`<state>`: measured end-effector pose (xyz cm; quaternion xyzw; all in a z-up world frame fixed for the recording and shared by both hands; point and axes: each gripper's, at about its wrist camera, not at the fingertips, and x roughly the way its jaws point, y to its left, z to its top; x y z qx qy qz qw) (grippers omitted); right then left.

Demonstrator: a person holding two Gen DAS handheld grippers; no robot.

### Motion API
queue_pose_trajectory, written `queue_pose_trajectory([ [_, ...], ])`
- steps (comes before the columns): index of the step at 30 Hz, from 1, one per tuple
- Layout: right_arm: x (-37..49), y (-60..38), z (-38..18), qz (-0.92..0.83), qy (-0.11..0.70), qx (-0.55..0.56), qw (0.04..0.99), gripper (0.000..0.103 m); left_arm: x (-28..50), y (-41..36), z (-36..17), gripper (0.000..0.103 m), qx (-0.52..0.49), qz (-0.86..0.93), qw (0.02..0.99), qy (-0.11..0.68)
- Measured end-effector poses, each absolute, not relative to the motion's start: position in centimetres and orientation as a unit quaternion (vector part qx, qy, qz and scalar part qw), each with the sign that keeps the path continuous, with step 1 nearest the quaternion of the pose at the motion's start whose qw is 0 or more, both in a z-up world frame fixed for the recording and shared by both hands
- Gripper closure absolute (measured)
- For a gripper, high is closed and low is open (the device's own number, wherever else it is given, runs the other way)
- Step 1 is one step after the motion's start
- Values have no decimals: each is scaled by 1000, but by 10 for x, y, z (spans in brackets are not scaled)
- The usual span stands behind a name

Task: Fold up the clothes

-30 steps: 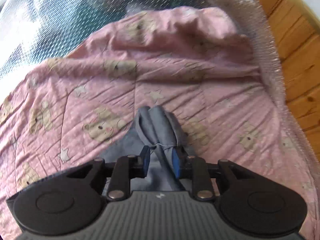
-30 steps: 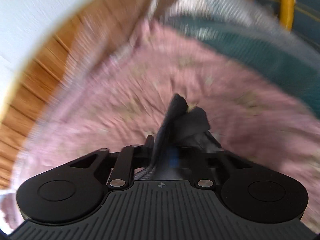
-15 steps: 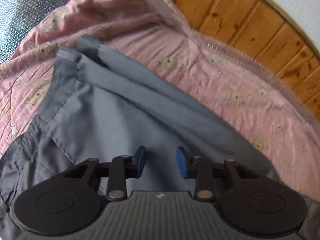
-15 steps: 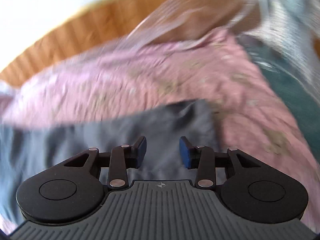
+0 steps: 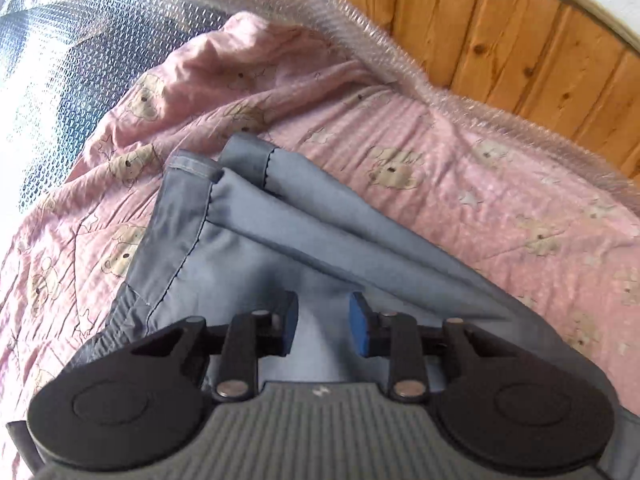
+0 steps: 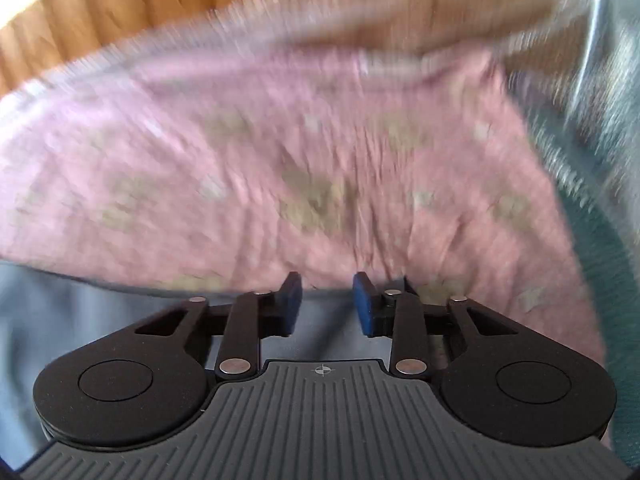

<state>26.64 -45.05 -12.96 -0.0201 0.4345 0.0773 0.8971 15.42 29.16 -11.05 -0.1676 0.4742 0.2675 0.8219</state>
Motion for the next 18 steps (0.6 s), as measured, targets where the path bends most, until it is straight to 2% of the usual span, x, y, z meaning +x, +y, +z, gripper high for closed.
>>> queue_pose_trajectory([
  [2,223,-441,-117,125,424,11,897,68,123,299,-104,66,-170,254,831,466],
  [4,192,-432,-134,137,451,-2,882,68,97,311,-110,65,-169,259,824,475],
  [6,180,-441,-168,83,496,-17,864,68,74,340,-129,68,-167,299,797,498],
  [9,170,-461,-177,-36,487,4,872,70,36,380,-129,70,-210,318,791,478],
  [10,169,-455,-168,-70,486,1,871,69,24,386,-122,69,-215,312,801,464],
  [11,166,-444,-154,-77,470,0,880,68,13,389,-115,63,-211,306,808,457],
  [12,163,-426,-137,-63,451,-2,890,63,2,391,-108,56,-206,300,815,450],
  [13,158,-403,-121,-44,436,-9,899,60,-9,394,-101,53,-201,294,822,444],
  [18,129,-240,-64,117,378,-68,916,45,-77,402,-91,50,-216,276,828,438],
])
